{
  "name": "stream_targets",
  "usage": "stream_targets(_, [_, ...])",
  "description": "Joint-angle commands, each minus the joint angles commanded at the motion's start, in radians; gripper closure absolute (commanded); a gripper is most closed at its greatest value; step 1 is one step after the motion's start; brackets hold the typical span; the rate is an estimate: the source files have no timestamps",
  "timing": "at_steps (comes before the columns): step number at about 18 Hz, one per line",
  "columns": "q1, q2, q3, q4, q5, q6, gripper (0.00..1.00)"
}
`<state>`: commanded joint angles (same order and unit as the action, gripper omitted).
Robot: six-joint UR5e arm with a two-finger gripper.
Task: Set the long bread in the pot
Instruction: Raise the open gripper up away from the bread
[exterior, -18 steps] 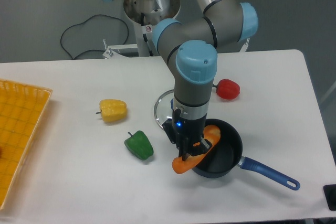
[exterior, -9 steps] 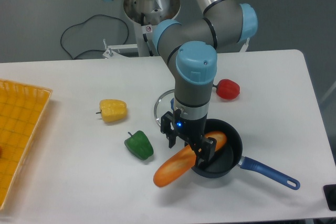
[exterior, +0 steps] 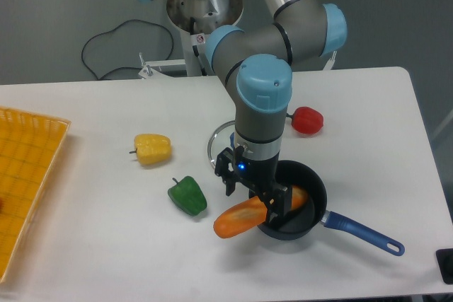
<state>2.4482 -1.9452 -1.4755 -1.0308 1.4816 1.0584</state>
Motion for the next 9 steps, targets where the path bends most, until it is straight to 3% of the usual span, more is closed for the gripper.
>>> stream_targets(4, [-0.003, 0.014, -0.032, -0.002, 0.037, 0.040, 0.00])
stream_targets(9, [-0.057, 0.012, -0.043, -0.028, 0.236, 0.101, 0.00])
